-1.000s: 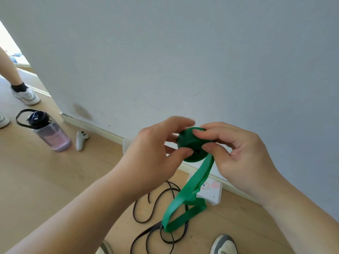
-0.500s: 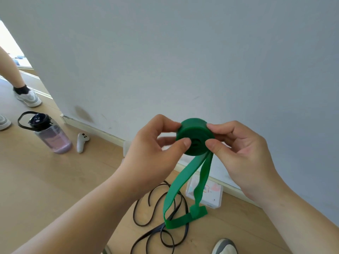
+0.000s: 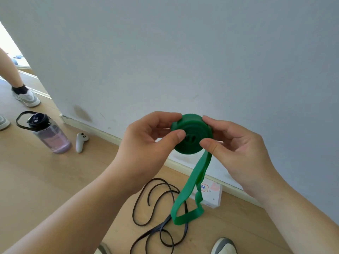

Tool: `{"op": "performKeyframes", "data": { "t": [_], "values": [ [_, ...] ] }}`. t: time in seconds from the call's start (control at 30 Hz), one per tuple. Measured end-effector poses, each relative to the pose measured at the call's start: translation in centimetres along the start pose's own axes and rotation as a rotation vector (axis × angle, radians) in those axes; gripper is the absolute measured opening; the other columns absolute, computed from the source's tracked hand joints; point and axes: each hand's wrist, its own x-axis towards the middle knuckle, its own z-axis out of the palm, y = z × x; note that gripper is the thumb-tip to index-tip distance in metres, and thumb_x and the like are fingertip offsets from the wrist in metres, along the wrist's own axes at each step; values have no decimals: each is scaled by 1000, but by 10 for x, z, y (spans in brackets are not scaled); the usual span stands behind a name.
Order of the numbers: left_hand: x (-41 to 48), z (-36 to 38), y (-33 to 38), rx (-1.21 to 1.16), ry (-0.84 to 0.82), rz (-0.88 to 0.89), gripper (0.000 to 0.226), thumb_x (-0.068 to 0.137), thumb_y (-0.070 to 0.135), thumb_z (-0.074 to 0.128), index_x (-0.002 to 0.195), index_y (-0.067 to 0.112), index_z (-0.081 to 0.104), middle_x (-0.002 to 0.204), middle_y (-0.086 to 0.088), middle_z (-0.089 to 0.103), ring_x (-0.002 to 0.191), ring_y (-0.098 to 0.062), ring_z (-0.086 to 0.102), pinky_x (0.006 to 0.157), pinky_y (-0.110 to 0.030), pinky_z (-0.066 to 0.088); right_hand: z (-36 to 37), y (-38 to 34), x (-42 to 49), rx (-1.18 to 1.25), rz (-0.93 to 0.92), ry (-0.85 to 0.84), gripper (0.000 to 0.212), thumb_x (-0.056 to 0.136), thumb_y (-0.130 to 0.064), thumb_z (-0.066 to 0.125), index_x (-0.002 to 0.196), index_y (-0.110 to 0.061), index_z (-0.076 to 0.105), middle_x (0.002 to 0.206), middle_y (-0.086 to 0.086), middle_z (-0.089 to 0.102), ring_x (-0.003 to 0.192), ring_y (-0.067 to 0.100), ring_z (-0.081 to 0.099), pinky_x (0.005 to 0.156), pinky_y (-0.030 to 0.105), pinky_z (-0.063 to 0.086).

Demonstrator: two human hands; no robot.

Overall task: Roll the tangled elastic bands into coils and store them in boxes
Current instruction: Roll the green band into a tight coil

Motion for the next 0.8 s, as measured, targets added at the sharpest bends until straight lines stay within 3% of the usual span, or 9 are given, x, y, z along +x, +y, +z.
{"op": "performKeyframes", "data": {
  "t": [0.1, 0.17, 0.27, 0.37, 0.47, 0.57, 0.63, 0.73, 0.8],
  "values": [
    [-2, 1, 0, -72, -60, -73, 23, 89, 7, 79, 106, 19, 69, 106, 0, 79, 104, -19, 75, 97, -47, 58, 0, 0, -1, 7, -40, -10, 44, 90, 4, 71, 115, -32, 75, 105, -12, 80, 101, 8, 75, 91, 18, 56],
    [-3, 0, -2, 163, -78, -17, 23, 88, 12, 79, 104, 23, 67, 110, 11, 76, 109, -3, 70, 98, -35, 58, 0, 1, -2, -132, -94, -41, 46, 91, 5, 70, 115, -34, 75, 107, -13, 78, 102, 6, 72, 90, 14, 54],
    [-7, 2, -2, 415, -101, 119, 38, 86, 16, 79, 118, 30, 64, 116, 22, 68, 115, 7, 62, 97, -20, 55, 2, 4, -3, -306, -186, -111, 46, 92, 10, 66, 118, -27, 77, 111, -11, 73, 108, 8, 68, 90, 13, 52],
    [-9, 5, -1, 413, -130, 121, 40, 88, 14, 79, 119, 34, 65, 111, 21, 70, 111, 4, 64, 84, -17, 59, 4, 4, -4, -365, -271, -131, 44, 91, 14, 65, 116, -20, 78, 114, -10, 73, 108, 7, 69, 90, 16, 54],
    [-5, 4, -1, 340, -80, 79, 38, 87, 12, 80, 114, 35, 68, 105, 20, 72, 106, 4, 65, 76, -13, 57, 2, 2, -2, -199, -159, -7, 39, 83, 5, 79, 105, -26, 80, 107, -12, 79, 104, 6, 74, 94, 23, 58],
    [-3, 2, 0, 233, -36, 39, 33, 87, 11, 80, 109, 34, 70, 104, 15, 75, 100, -1, 71, 78, -18, 58, -2, 1, 1, -33, -72, 18, 38, 78, 2, 83, 103, -26, 80, 110, -6, 79, 103, 14, 76, 95, 32, 60],
    [-2, 0, -2, 89, -28, 15, 30, 89, 10, 79, 108, 31, 71, 106, 8, 75, 101, -10, 74, 80, -29, 60, -3, 0, 2, -4, -63, -3, 40, 82, 3, 80, 106, -28, 79, 108, -3, 79, 103, 18, 75, 95, 35, 59],
    [-4, 2, -4, -104, -31, 1, 28, 90, 6, 76, 110, 25, 69, 111, 0, 74, 106, -24, 74, 94, -49, 59, -3, -3, 1, 45, -59, -2, 42, 86, 5, 75, 105, -32, 79, 101, -4, 81, 97, 14, 76, 87, 24, 60],
    [-5, 6, -5, -141, -52, -33, 29, 93, 2, 73, 112, 22, 66, 112, 1, 73, 108, -22, 74, 96, -46, 59, -4, -4, 1, 43, -70, 15, 41, 85, 7, 75, 102, -30, 79, 97, -3, 81, 94, 13, 76, 82, 20, 59]
  ]
}}
